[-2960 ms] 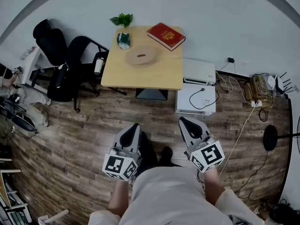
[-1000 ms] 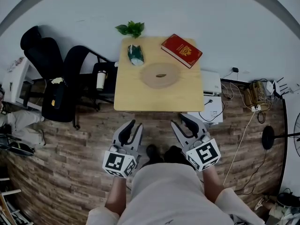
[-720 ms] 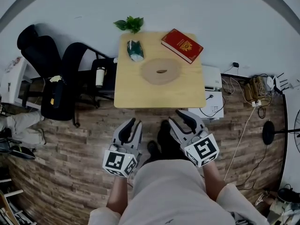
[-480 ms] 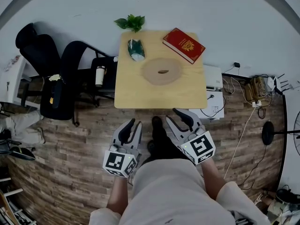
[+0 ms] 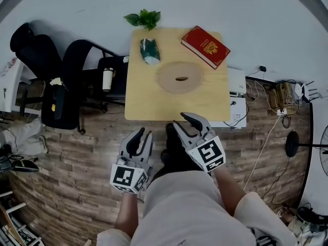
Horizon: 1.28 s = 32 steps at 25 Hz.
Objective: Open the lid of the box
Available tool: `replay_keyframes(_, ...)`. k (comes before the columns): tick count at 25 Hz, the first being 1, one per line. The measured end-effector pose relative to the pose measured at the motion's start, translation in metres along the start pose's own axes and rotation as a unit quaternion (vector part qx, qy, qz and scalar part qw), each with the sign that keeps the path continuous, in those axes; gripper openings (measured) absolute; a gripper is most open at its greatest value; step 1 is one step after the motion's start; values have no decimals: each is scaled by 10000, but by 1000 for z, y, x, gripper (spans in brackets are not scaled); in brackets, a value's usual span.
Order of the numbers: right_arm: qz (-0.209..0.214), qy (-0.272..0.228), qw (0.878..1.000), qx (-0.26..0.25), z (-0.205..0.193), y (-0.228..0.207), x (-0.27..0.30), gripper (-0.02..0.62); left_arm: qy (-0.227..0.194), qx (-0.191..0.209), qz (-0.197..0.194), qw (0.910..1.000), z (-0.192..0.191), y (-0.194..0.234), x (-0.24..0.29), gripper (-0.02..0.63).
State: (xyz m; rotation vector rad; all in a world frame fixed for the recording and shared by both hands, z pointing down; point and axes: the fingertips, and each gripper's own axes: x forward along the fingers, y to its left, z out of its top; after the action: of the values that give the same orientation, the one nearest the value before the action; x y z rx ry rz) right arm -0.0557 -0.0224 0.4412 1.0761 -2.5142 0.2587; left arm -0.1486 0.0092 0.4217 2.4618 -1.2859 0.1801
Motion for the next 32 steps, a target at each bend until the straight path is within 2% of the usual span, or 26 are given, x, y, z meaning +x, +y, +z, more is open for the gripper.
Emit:
replay_keyframes(10, 98, 267, 9995, -164, -10, -37, 65, 112, 208, -59, 171, 9996, -1, 35, 34, 80)
replay_keyframes(22, 82, 724, 9967, -363, -44, -86, 145, 118, 499, -330, 427, 9973, -19, 68, 85, 80)
replay_keyframes(32, 73, 1380, 9888, -563, -83, -111, 199, 132, 600, -381, 617, 9956, -18, 94, 124, 80)
